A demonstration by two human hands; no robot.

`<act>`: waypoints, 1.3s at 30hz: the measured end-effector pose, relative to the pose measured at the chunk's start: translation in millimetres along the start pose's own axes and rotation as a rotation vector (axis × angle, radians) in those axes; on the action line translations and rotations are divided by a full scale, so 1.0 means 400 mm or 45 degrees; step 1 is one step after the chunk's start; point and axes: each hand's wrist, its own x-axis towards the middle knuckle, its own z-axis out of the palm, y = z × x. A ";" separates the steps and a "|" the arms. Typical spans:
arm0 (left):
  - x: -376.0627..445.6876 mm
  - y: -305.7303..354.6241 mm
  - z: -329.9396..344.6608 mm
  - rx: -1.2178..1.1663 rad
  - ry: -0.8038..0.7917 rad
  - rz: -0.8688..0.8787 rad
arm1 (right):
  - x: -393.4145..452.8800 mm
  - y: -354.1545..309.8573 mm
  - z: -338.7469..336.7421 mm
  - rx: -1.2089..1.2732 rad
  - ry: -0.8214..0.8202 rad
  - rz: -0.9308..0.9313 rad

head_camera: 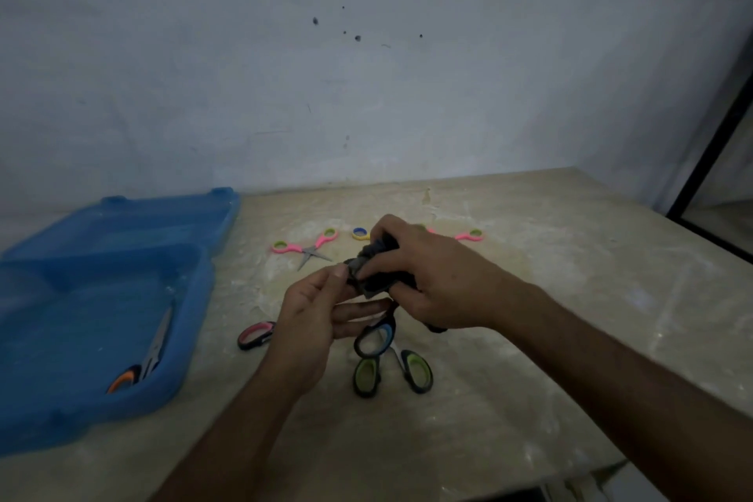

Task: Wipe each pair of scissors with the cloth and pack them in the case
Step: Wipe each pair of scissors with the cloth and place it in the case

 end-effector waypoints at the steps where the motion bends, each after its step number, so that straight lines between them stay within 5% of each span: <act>1: 0.000 -0.003 0.002 0.024 0.012 0.011 | -0.003 0.000 0.000 -0.011 -0.013 -0.013; 9: -0.007 -0.013 0.017 0.093 -0.001 0.048 | -0.010 0.002 -0.008 -0.037 0.117 0.036; 19: -0.014 -0.018 0.023 0.133 0.030 0.071 | -0.024 0.012 -0.008 -0.121 0.005 0.034; 24: -0.017 -0.025 0.031 0.113 -0.023 0.117 | 0.001 -0.015 -0.006 -0.108 0.146 -0.005; 32: 0.004 -0.011 -0.002 0.067 0.125 0.110 | -0.041 0.009 0.005 -0.189 -0.046 0.011; 36: -0.012 -0.023 0.027 0.135 -0.016 0.139 | -0.008 -0.017 -0.036 -0.085 0.226 0.050; 39: -0.011 -0.017 0.020 0.085 -0.014 0.184 | 0.012 -0.047 -0.012 -0.161 0.187 -0.007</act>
